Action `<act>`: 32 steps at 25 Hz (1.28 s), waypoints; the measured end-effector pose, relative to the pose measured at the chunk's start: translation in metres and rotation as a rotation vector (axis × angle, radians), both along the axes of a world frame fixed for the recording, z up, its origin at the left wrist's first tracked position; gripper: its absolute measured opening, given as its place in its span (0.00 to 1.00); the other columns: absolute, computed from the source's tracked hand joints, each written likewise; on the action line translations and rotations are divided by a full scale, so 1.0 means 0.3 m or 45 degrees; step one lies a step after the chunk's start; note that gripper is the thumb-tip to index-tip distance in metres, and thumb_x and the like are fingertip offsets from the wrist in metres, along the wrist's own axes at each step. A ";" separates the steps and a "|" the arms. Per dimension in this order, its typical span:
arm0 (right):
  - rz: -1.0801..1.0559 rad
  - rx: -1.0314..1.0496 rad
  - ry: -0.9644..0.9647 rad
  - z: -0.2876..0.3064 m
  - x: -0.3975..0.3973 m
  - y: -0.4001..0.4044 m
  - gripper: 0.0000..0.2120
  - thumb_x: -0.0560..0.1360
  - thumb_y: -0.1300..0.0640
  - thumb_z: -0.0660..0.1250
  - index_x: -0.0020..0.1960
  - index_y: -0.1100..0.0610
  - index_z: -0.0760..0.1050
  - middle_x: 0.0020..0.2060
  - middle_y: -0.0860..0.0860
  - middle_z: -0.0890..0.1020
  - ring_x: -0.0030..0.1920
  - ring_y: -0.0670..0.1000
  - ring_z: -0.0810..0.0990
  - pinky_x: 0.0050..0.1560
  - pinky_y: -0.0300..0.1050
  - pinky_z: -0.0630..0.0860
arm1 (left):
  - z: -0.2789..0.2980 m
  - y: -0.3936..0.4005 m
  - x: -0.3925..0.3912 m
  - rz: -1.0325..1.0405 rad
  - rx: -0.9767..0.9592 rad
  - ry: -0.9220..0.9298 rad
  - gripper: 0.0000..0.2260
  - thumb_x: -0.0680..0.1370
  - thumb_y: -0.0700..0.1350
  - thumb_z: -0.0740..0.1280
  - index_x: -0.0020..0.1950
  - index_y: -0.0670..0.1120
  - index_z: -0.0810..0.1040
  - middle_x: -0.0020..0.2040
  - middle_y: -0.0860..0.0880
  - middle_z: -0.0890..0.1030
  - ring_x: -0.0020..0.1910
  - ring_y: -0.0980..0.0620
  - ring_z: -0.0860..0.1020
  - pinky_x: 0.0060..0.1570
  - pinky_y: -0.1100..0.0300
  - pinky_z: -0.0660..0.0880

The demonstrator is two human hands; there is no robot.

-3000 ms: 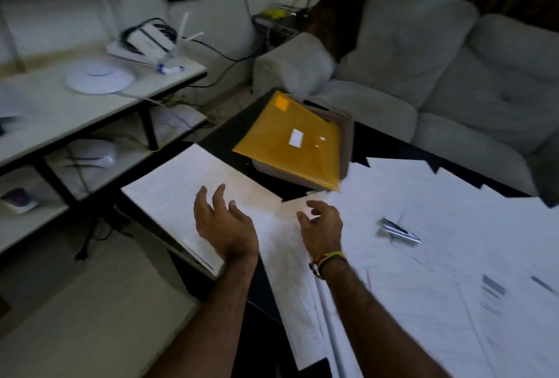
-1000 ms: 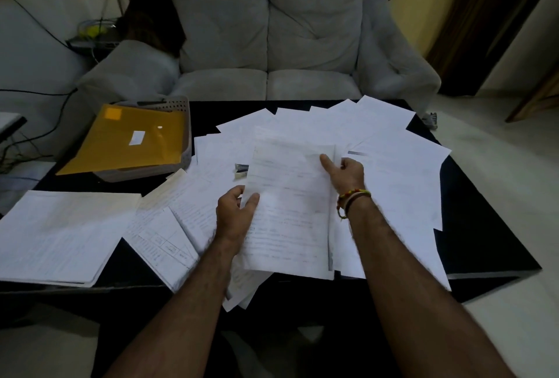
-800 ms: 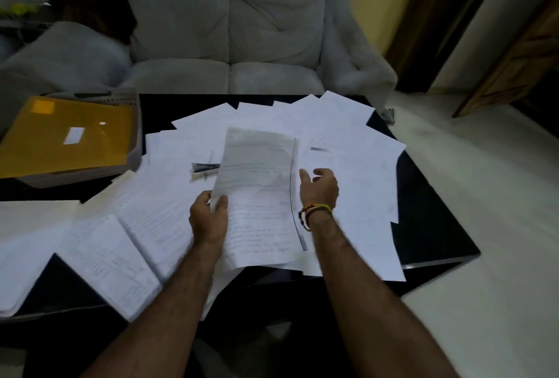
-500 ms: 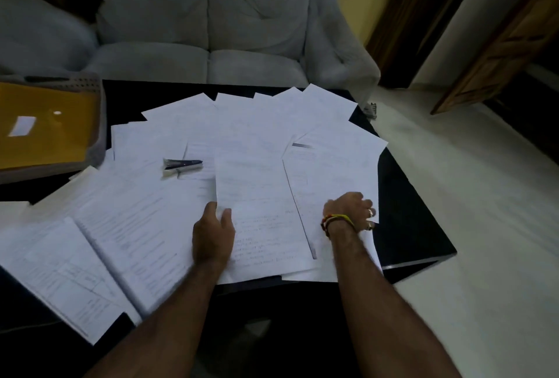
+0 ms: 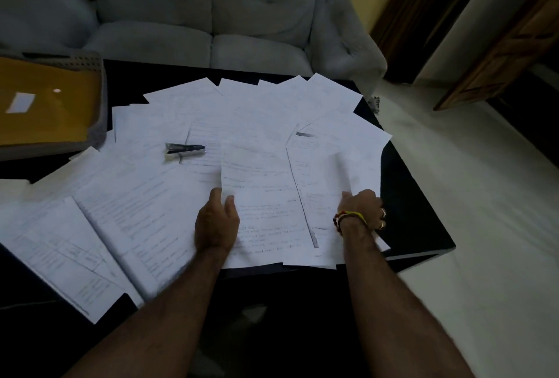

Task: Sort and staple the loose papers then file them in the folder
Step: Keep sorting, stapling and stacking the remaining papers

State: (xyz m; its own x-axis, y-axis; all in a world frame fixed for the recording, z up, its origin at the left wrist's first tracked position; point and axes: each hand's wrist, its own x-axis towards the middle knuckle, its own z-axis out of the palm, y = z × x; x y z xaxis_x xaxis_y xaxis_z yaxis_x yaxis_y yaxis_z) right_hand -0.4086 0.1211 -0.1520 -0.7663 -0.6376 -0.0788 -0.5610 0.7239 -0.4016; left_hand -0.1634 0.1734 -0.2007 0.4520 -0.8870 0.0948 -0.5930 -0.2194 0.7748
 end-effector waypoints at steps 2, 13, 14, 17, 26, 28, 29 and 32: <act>-0.016 -0.079 0.057 0.018 -0.001 0.014 0.21 0.75 0.47 0.69 0.62 0.58 0.74 0.61 0.59 0.75 0.62 0.63 0.73 0.62 0.62 0.68 | 0.000 0.004 -0.004 -0.018 -0.006 0.030 0.11 0.80 0.49 0.61 0.57 0.44 0.73 0.51 0.39 0.82 0.48 0.36 0.79 0.45 0.48 0.78; 0.381 -0.736 0.243 0.429 0.148 0.037 0.09 0.77 0.54 0.68 0.54 0.58 0.77 0.51 0.56 0.83 0.52 0.58 0.82 0.51 0.54 0.78 | 0.050 -0.009 0.082 -0.082 0.041 0.359 0.12 0.77 0.42 0.67 0.60 0.40 0.77 0.56 0.42 0.82 0.55 0.42 0.78 0.54 0.59 0.71; 0.408 -0.845 0.183 0.485 0.186 0.026 0.11 0.76 0.53 0.69 0.55 0.58 0.78 0.53 0.56 0.83 0.52 0.57 0.82 0.52 0.53 0.79 | 0.065 -0.012 0.101 -0.063 0.065 0.399 0.12 0.77 0.41 0.67 0.60 0.40 0.77 0.56 0.42 0.81 0.56 0.42 0.78 0.54 0.58 0.72; 0.378 -0.942 -0.187 0.566 0.276 -0.001 0.14 0.73 0.52 0.72 0.55 0.59 0.80 0.54 0.56 0.83 0.53 0.56 0.82 0.51 0.45 0.77 | 0.092 -0.003 0.156 -0.017 0.123 0.427 0.13 0.77 0.41 0.68 0.61 0.39 0.77 0.58 0.41 0.81 0.57 0.41 0.78 0.54 0.56 0.72; 0.512 -0.361 -0.781 0.181 0.487 -0.082 0.27 0.59 0.43 0.78 0.48 0.63 0.81 0.44 0.56 0.85 0.48 0.56 0.83 0.53 0.51 0.80 | 0.070 0.066 0.353 0.016 0.160 0.430 0.06 0.77 0.41 0.66 0.50 0.41 0.79 0.45 0.48 0.81 0.47 0.45 0.78 0.42 0.61 0.70; 0.615 -0.130 -0.693 0.051 0.527 -0.060 0.27 0.65 0.45 0.77 0.53 0.64 0.79 0.50 0.58 0.83 0.53 0.57 0.81 0.53 0.44 0.76 | 0.064 0.059 0.361 0.110 0.166 0.538 0.10 0.79 0.45 0.62 0.45 0.40 0.78 0.41 0.45 0.80 0.46 0.42 0.77 0.41 0.57 0.70; 0.648 -0.071 -0.635 0.009 0.542 -0.037 0.25 0.68 0.46 0.75 0.55 0.63 0.78 0.52 0.59 0.82 0.55 0.58 0.80 0.53 0.44 0.74 | 0.065 0.051 0.363 0.172 0.189 0.615 0.14 0.80 0.48 0.60 0.46 0.39 0.79 0.44 0.42 0.80 0.47 0.40 0.77 0.45 0.55 0.71; 0.684 0.050 -0.446 -0.046 0.558 -0.011 0.22 0.72 0.44 0.71 0.57 0.60 0.74 0.56 0.58 0.80 0.58 0.60 0.78 0.55 0.50 0.73 | 0.059 0.026 0.367 0.204 0.271 0.603 0.18 0.80 0.55 0.61 0.44 0.41 0.78 0.42 0.46 0.80 0.46 0.43 0.78 0.46 0.54 0.72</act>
State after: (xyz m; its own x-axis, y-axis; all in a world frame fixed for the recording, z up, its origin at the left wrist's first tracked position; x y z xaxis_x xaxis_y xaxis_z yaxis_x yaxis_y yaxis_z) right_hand -0.2411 0.1176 -0.1658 -0.2657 -0.9170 -0.2977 -0.6897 0.3965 -0.6059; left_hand -0.0533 0.1812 -0.1830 0.5327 -0.7809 -0.3262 -0.1357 -0.4593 0.8779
